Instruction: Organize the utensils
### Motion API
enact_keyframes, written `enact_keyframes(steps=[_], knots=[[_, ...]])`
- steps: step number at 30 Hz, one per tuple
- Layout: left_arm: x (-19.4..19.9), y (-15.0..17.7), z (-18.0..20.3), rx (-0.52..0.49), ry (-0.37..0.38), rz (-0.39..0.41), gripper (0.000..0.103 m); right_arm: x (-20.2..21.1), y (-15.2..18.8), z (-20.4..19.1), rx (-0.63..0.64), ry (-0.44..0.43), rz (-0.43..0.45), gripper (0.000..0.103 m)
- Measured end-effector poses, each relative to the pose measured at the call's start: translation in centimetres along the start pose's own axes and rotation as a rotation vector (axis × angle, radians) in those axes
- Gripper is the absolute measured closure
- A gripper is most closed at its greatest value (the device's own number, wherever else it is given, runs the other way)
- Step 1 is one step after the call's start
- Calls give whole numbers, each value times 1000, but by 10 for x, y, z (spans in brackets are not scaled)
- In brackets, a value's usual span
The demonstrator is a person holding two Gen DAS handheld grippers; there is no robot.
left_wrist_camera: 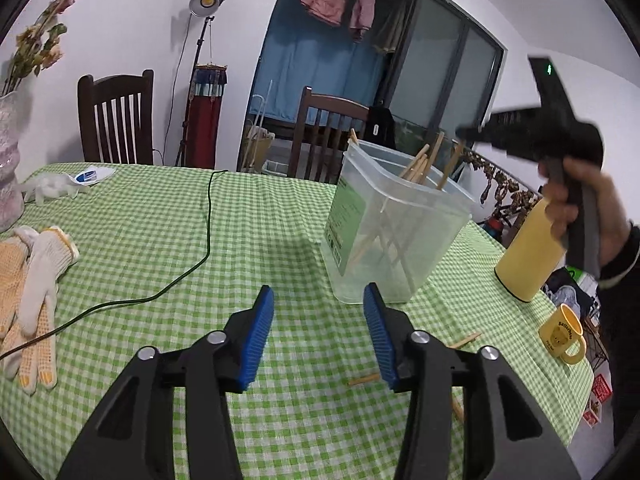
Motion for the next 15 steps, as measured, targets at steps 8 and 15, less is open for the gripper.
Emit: enact_keyframes(steps=[8, 15], knots=[[17, 7, -4, -11, -29, 29, 36, 30, 20, 12, 105, 172, 31, 37], [49, 16, -15, -12, -52, 72, 21, 82, 64, 13, 216, 302, 107, 32]])
Point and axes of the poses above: each gripper's, at about its wrist camera, not at the fingertips, and x roughly against the way its jaws point, z to its right, y to its underside, the point moved 7 cm from there along -x, roughly the way its jaws point, and after that the axes turned 4 degrees about -y, right-handed, at the moved point
